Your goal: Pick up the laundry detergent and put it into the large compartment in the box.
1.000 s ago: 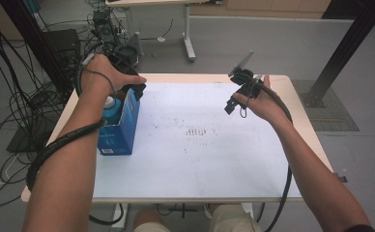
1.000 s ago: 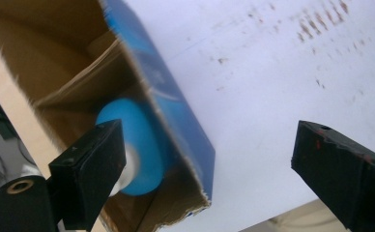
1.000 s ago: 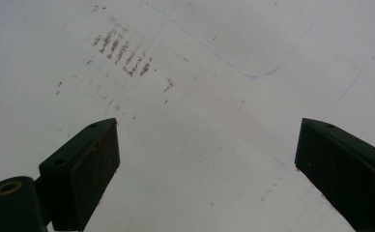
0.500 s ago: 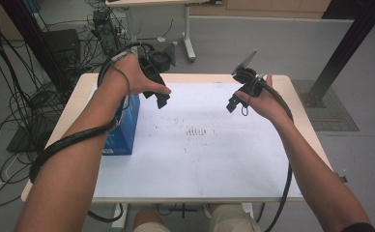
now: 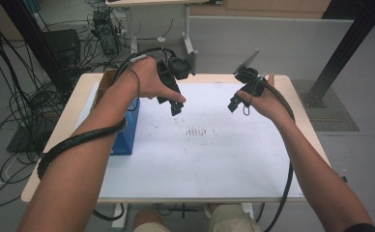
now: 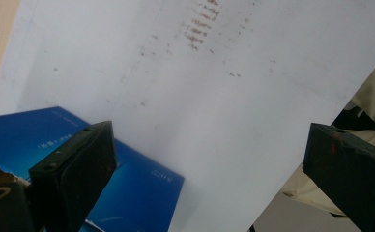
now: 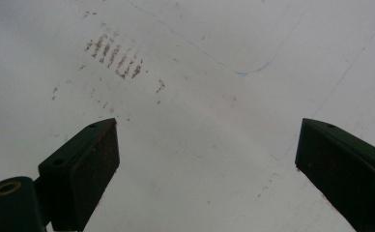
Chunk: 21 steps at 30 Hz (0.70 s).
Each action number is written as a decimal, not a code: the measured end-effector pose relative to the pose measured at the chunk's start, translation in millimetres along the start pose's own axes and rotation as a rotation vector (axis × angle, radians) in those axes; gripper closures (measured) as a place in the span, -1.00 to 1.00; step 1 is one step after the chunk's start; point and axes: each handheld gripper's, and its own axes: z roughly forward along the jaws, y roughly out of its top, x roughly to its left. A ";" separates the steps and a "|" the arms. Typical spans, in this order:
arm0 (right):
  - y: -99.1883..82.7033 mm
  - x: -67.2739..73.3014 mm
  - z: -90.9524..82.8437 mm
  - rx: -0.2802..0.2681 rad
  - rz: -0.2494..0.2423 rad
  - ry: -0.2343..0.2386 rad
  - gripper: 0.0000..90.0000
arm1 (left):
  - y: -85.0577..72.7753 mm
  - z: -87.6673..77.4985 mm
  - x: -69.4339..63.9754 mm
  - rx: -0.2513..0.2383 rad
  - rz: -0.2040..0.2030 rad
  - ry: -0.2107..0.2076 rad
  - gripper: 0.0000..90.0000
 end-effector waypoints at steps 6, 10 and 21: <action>0.7 0.8 -0.9 0.001 -0.001 -0.001 -0.81 | 6.2 -1.1 -4.1 -0.004 0.025 -0.003 -0.88; 0.7 0.2 -0.8 0.001 -0.001 -0.002 -0.81 | 8.9 -0.9 -5.4 -0.005 0.035 -0.004 -0.88; 1.7 -0.2 2.1 0.006 -0.003 -0.001 -0.81 | 13.2 4.3 -6.1 -0.001 0.054 -0.017 -0.88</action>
